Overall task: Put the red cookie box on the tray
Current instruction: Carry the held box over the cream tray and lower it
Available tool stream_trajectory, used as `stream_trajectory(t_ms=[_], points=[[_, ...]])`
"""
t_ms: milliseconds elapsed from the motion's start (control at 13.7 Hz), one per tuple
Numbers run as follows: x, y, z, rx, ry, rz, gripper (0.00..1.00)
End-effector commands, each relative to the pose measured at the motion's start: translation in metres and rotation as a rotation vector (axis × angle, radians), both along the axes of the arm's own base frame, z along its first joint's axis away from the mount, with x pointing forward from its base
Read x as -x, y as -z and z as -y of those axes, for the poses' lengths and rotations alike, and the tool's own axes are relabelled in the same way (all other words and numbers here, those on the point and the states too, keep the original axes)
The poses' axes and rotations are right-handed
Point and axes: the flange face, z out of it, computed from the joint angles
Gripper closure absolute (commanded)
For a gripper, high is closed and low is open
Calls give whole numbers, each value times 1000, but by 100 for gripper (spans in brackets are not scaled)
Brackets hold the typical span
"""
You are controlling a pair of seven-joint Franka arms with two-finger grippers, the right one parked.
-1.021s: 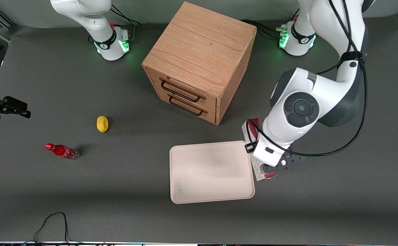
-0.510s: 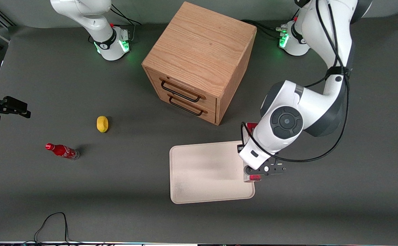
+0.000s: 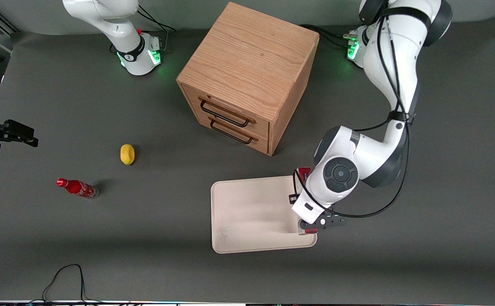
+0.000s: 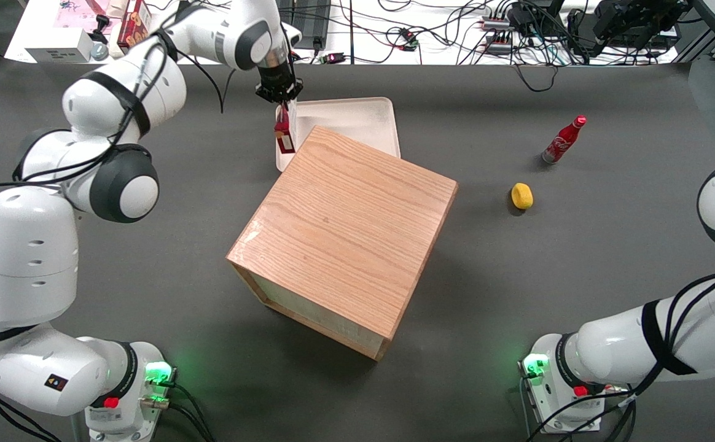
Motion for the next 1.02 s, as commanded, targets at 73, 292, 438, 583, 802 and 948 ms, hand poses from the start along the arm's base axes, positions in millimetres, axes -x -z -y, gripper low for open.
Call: stream_trajectory(t_ms=[73, 292, 438, 583, 802, 948], points=[[7, 28, 7, -19, 7, 29, 100], [5, 40, 3, -50, 26, 33, 100], [3, 44, 2, -45, 23, 45, 100], [1, 51, 4, -34, 10, 60, 100], [-1, 53, 3, -26, 1, 69, 100], [-2, 53, 1, -29, 5, 71, 46]])
